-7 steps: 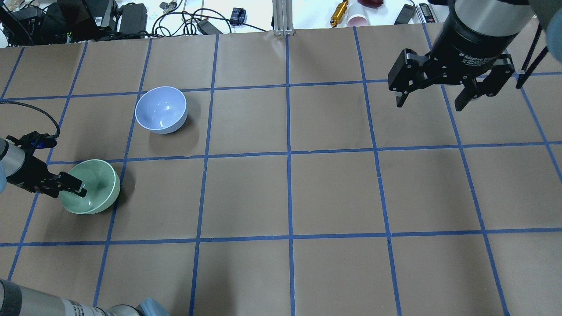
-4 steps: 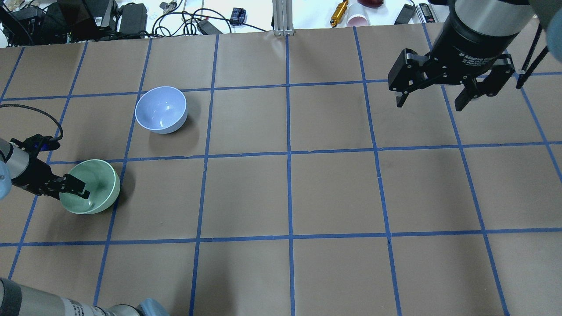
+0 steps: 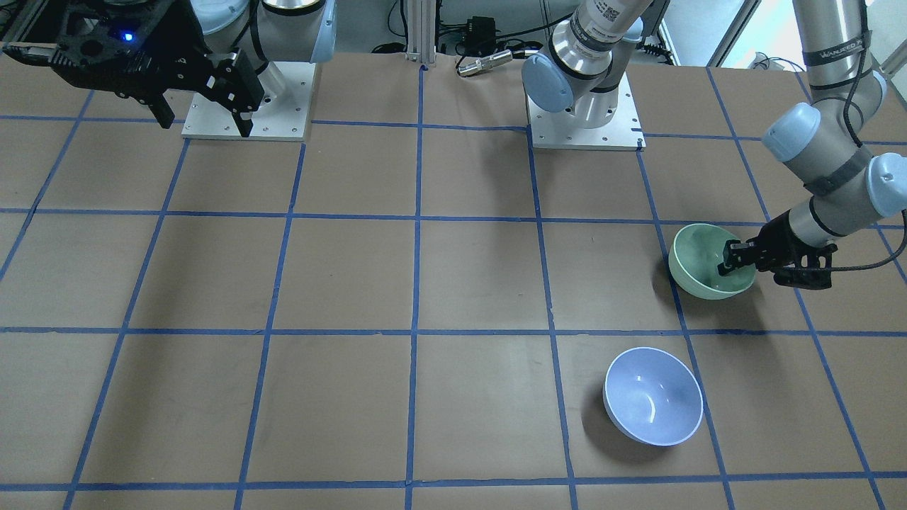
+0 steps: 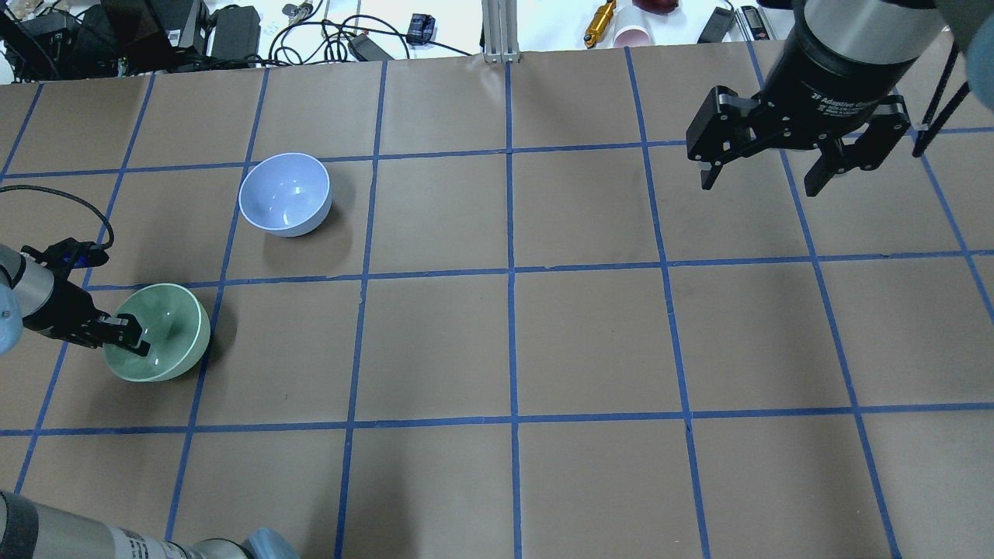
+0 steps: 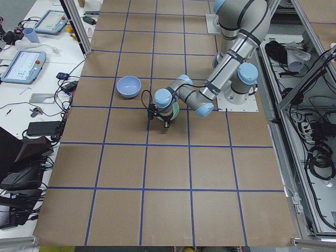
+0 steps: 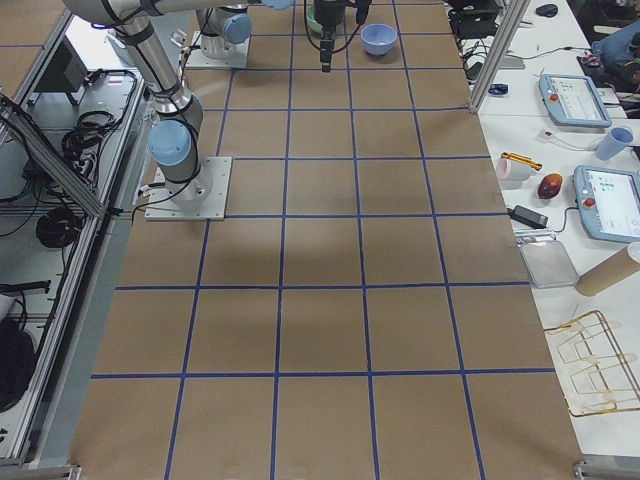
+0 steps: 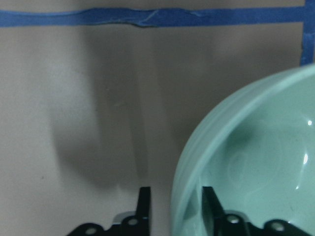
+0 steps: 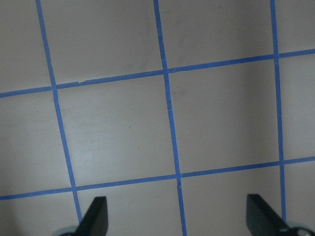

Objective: Stack green bowl on blue bowl
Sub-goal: 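Lift the green bowl with the left gripper toward the blue bowl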

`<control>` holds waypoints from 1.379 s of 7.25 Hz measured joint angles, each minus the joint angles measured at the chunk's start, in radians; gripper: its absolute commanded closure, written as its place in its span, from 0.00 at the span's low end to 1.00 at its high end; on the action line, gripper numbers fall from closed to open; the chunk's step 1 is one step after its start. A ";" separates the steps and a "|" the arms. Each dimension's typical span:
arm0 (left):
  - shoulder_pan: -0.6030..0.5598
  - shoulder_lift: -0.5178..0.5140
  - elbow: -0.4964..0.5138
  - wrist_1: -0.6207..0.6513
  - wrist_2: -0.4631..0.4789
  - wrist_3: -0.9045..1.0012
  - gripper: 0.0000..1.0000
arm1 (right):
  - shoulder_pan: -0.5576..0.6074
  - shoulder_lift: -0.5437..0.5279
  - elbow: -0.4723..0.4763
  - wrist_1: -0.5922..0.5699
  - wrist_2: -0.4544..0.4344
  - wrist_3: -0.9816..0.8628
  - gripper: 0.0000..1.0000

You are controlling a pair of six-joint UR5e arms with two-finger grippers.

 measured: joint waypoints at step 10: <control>-0.006 0.059 0.076 -0.053 -0.049 0.001 1.00 | 0.000 0.000 -0.001 0.000 0.000 0.000 0.00</control>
